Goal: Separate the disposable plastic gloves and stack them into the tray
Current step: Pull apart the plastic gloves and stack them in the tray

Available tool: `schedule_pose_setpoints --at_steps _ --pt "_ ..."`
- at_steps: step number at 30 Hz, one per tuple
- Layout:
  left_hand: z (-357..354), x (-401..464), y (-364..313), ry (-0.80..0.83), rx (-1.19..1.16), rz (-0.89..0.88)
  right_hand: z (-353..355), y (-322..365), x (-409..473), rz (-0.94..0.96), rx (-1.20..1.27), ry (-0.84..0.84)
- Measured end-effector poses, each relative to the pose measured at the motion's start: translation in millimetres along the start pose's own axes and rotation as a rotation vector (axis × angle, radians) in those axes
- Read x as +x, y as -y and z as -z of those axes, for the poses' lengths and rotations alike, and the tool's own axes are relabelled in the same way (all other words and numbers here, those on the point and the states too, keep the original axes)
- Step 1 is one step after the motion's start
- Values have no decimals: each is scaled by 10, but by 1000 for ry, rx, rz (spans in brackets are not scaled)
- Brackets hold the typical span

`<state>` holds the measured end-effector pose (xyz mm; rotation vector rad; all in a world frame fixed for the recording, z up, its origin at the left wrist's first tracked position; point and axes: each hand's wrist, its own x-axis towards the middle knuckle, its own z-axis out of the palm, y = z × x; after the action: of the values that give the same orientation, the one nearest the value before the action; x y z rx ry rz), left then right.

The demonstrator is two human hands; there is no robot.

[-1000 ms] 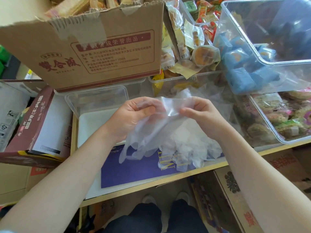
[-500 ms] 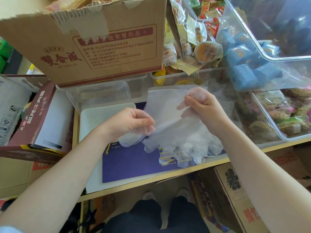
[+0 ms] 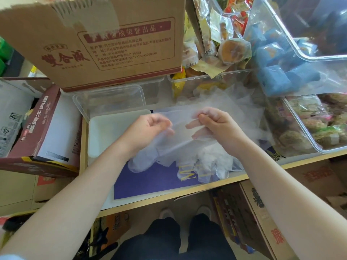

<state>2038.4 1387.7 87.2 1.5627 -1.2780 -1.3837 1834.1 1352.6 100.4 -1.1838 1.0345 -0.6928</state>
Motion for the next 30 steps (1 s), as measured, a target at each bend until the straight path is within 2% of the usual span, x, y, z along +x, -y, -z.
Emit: schedule_pose_setpoints --at_steps 3,9,11,13,16,17,19,24,27,30 --pt "-102 20 -2 -158 -45 -56 -33 -68 -19 -56 41 9" --pt "3 107 241 -459 7 39 5 -491 -56 -314 -206 296" --pt "45 159 354 -491 114 93 51 -715 -14 -397 -341 278" --pt "52 207 485 -474 207 152 135 -947 114 -359 -501 108" --pt "20 267 608 -424 251 163 299 -1141 375 -198 -688 -296" --pt "8 289 606 -421 249 154 356 -1165 461 -162 -791 -370" --pt "-16 311 563 -421 240 138 446 -1183 613 -133 -972 -397" --pt "-38 343 525 -390 361 45 480 -1301 919 -208 -1192 -361" --pt "-22 315 544 -228 283 14 487 -1290 976 -157 -1276 -423" --pt "-20 302 534 -54 339 -53 535 -1220 944 -24 -1152 -509"
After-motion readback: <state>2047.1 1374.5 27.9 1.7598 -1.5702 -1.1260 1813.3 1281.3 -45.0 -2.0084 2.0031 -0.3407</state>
